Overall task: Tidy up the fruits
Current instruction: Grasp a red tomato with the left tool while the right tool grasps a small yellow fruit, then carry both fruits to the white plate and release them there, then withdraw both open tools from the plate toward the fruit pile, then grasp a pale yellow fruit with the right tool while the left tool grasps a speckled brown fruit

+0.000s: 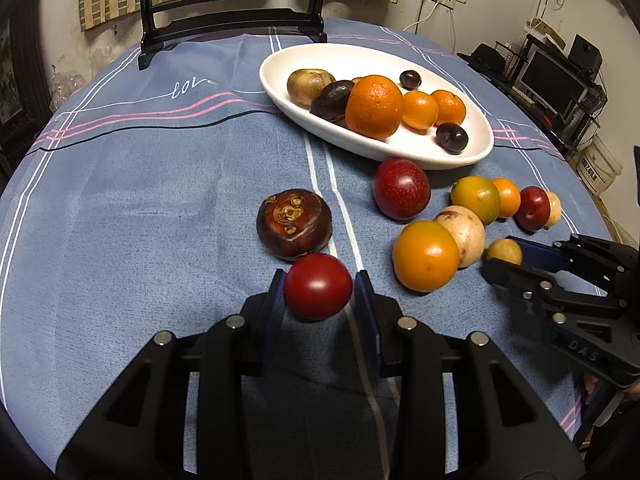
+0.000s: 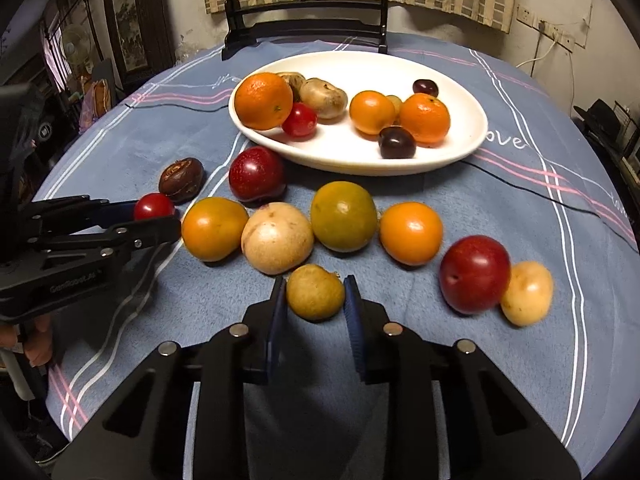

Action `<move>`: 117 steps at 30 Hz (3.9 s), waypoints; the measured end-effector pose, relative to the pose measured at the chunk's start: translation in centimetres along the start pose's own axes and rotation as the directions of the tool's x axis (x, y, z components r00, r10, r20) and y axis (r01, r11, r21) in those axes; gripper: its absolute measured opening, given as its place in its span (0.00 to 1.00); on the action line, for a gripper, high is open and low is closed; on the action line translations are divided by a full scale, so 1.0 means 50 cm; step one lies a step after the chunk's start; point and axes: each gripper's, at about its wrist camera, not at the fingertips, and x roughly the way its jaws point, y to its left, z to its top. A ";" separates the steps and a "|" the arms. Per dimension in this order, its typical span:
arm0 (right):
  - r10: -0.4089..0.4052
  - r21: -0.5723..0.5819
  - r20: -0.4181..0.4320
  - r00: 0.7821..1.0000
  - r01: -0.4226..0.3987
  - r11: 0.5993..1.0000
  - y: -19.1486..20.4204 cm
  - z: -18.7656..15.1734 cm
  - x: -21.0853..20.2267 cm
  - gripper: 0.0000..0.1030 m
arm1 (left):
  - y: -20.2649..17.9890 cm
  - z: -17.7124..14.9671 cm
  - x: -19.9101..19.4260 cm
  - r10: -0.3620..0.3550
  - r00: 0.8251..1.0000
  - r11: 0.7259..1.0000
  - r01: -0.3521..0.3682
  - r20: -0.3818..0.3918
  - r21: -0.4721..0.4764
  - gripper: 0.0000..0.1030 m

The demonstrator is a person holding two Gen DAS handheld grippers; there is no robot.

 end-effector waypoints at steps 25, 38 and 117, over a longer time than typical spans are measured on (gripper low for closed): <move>0.043 0.078 0.225 0.973 -0.062 0.995 -0.080 0.112 -0.110 0.28 | -0.062 0.158 -0.081 -0.038 0.990 0.995 0.025 0.132 0.097 0.31; 0.007 0.057 0.151 0.988 -0.015 0.998 -0.098 0.271 0.056 0.29 | -0.049 0.345 0.084 -0.005 0.997 0.999 0.002 0.073 0.044 0.32; -0.130 0.159 0.048 0.990 0.121 0.980 -0.220 -0.015 -0.035 0.37 | 0.041 0.034 -0.003 0.073 0.997 0.996 -0.073 -0.011 -0.048 0.89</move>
